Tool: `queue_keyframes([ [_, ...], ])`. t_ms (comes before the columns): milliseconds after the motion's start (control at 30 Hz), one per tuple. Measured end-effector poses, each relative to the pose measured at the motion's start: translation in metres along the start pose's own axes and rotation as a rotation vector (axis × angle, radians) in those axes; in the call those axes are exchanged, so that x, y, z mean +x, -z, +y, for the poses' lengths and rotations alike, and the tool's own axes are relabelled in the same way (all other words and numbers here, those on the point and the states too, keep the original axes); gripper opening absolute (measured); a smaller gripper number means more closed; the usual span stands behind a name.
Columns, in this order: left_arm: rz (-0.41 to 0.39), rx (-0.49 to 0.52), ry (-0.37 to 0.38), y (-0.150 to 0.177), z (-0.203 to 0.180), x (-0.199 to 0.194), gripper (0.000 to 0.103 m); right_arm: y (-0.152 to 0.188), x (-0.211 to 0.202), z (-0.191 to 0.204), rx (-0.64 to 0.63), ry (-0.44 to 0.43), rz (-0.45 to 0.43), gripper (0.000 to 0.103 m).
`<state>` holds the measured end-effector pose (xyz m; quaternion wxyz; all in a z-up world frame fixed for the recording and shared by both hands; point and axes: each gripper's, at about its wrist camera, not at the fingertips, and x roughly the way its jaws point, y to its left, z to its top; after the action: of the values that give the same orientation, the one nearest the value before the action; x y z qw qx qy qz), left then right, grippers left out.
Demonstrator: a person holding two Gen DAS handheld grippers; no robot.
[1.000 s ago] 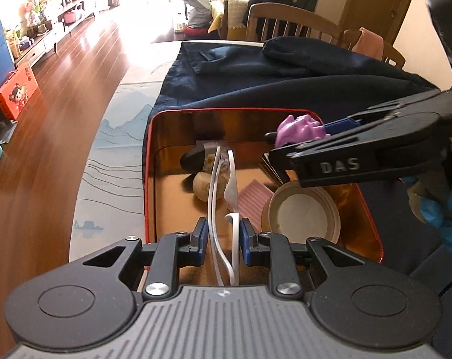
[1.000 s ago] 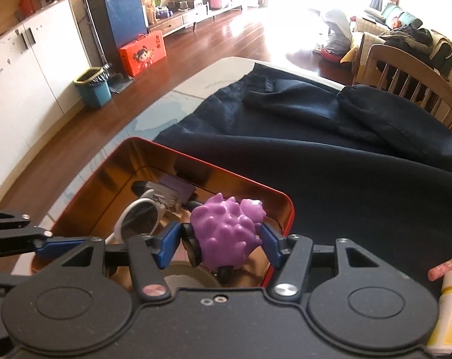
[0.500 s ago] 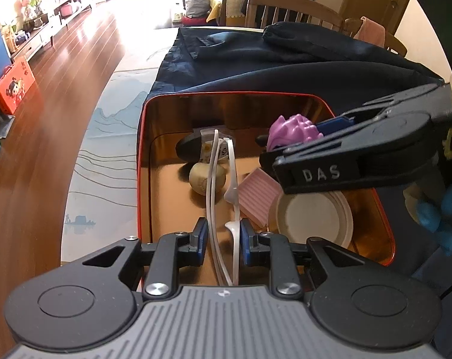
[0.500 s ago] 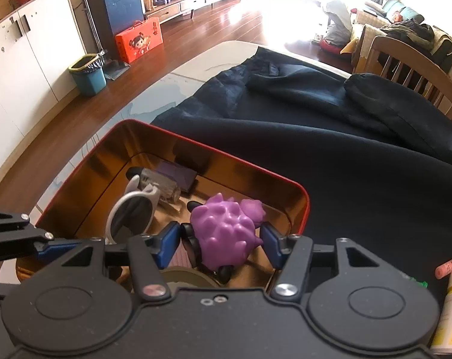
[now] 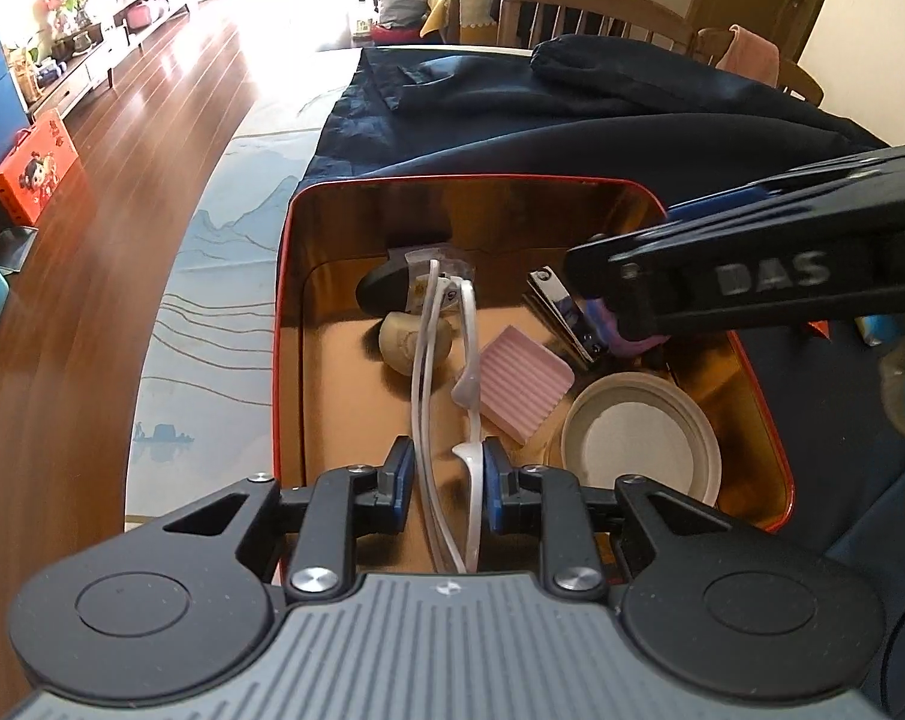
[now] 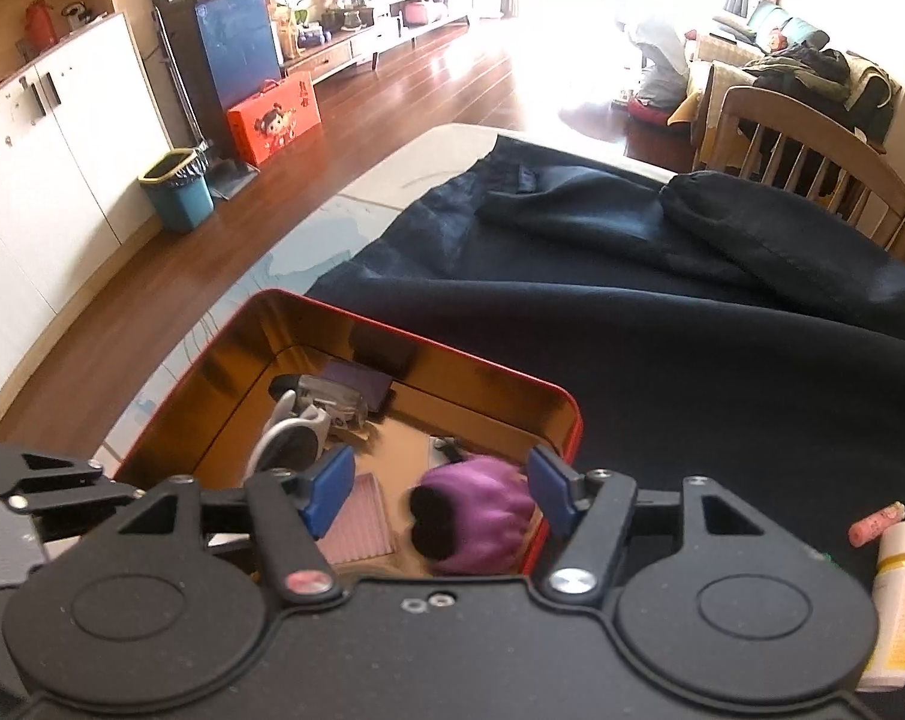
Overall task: Organize rigid objects
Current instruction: 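Open both grippers to release the purple toy and sunglasses into the tin, then move both tools back toward the white bottle and red-wrapped candy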
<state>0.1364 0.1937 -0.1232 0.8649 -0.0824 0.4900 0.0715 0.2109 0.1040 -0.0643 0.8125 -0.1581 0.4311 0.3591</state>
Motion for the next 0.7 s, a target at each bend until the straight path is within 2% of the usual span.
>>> queue_keyframes([
  [167, -0.009, 0.002, -0.003, 0.001, -0.004, -0.003, 0.024, 0.005, -0.019, -0.006, 0.02, -0.011, -0.022, 0.065],
  [333, -0.026, -0.011, 0.008, 0.003, -0.006, -0.009, 0.033, 0.015, -0.04, -0.01, 0.014, -0.014, -0.046, 0.069],
  [367, -0.029, -0.018, 0.01, 0.003, -0.007, -0.011, 0.035, 0.017, -0.043, -0.012, 0.019, -0.019, -0.05, 0.069],
  [433, -0.045, -0.029, 0.011, 0.004, -0.007, -0.015, 0.054, 0.021, -0.052, -0.015, 0.027, -0.026, -0.063, 0.069],
  [700, -0.088, -0.053, 0.001, 0.004, -0.019, -0.037, 0.055, 0.039, -0.084, -0.033, 0.065, -0.058, -0.112, 0.076],
])
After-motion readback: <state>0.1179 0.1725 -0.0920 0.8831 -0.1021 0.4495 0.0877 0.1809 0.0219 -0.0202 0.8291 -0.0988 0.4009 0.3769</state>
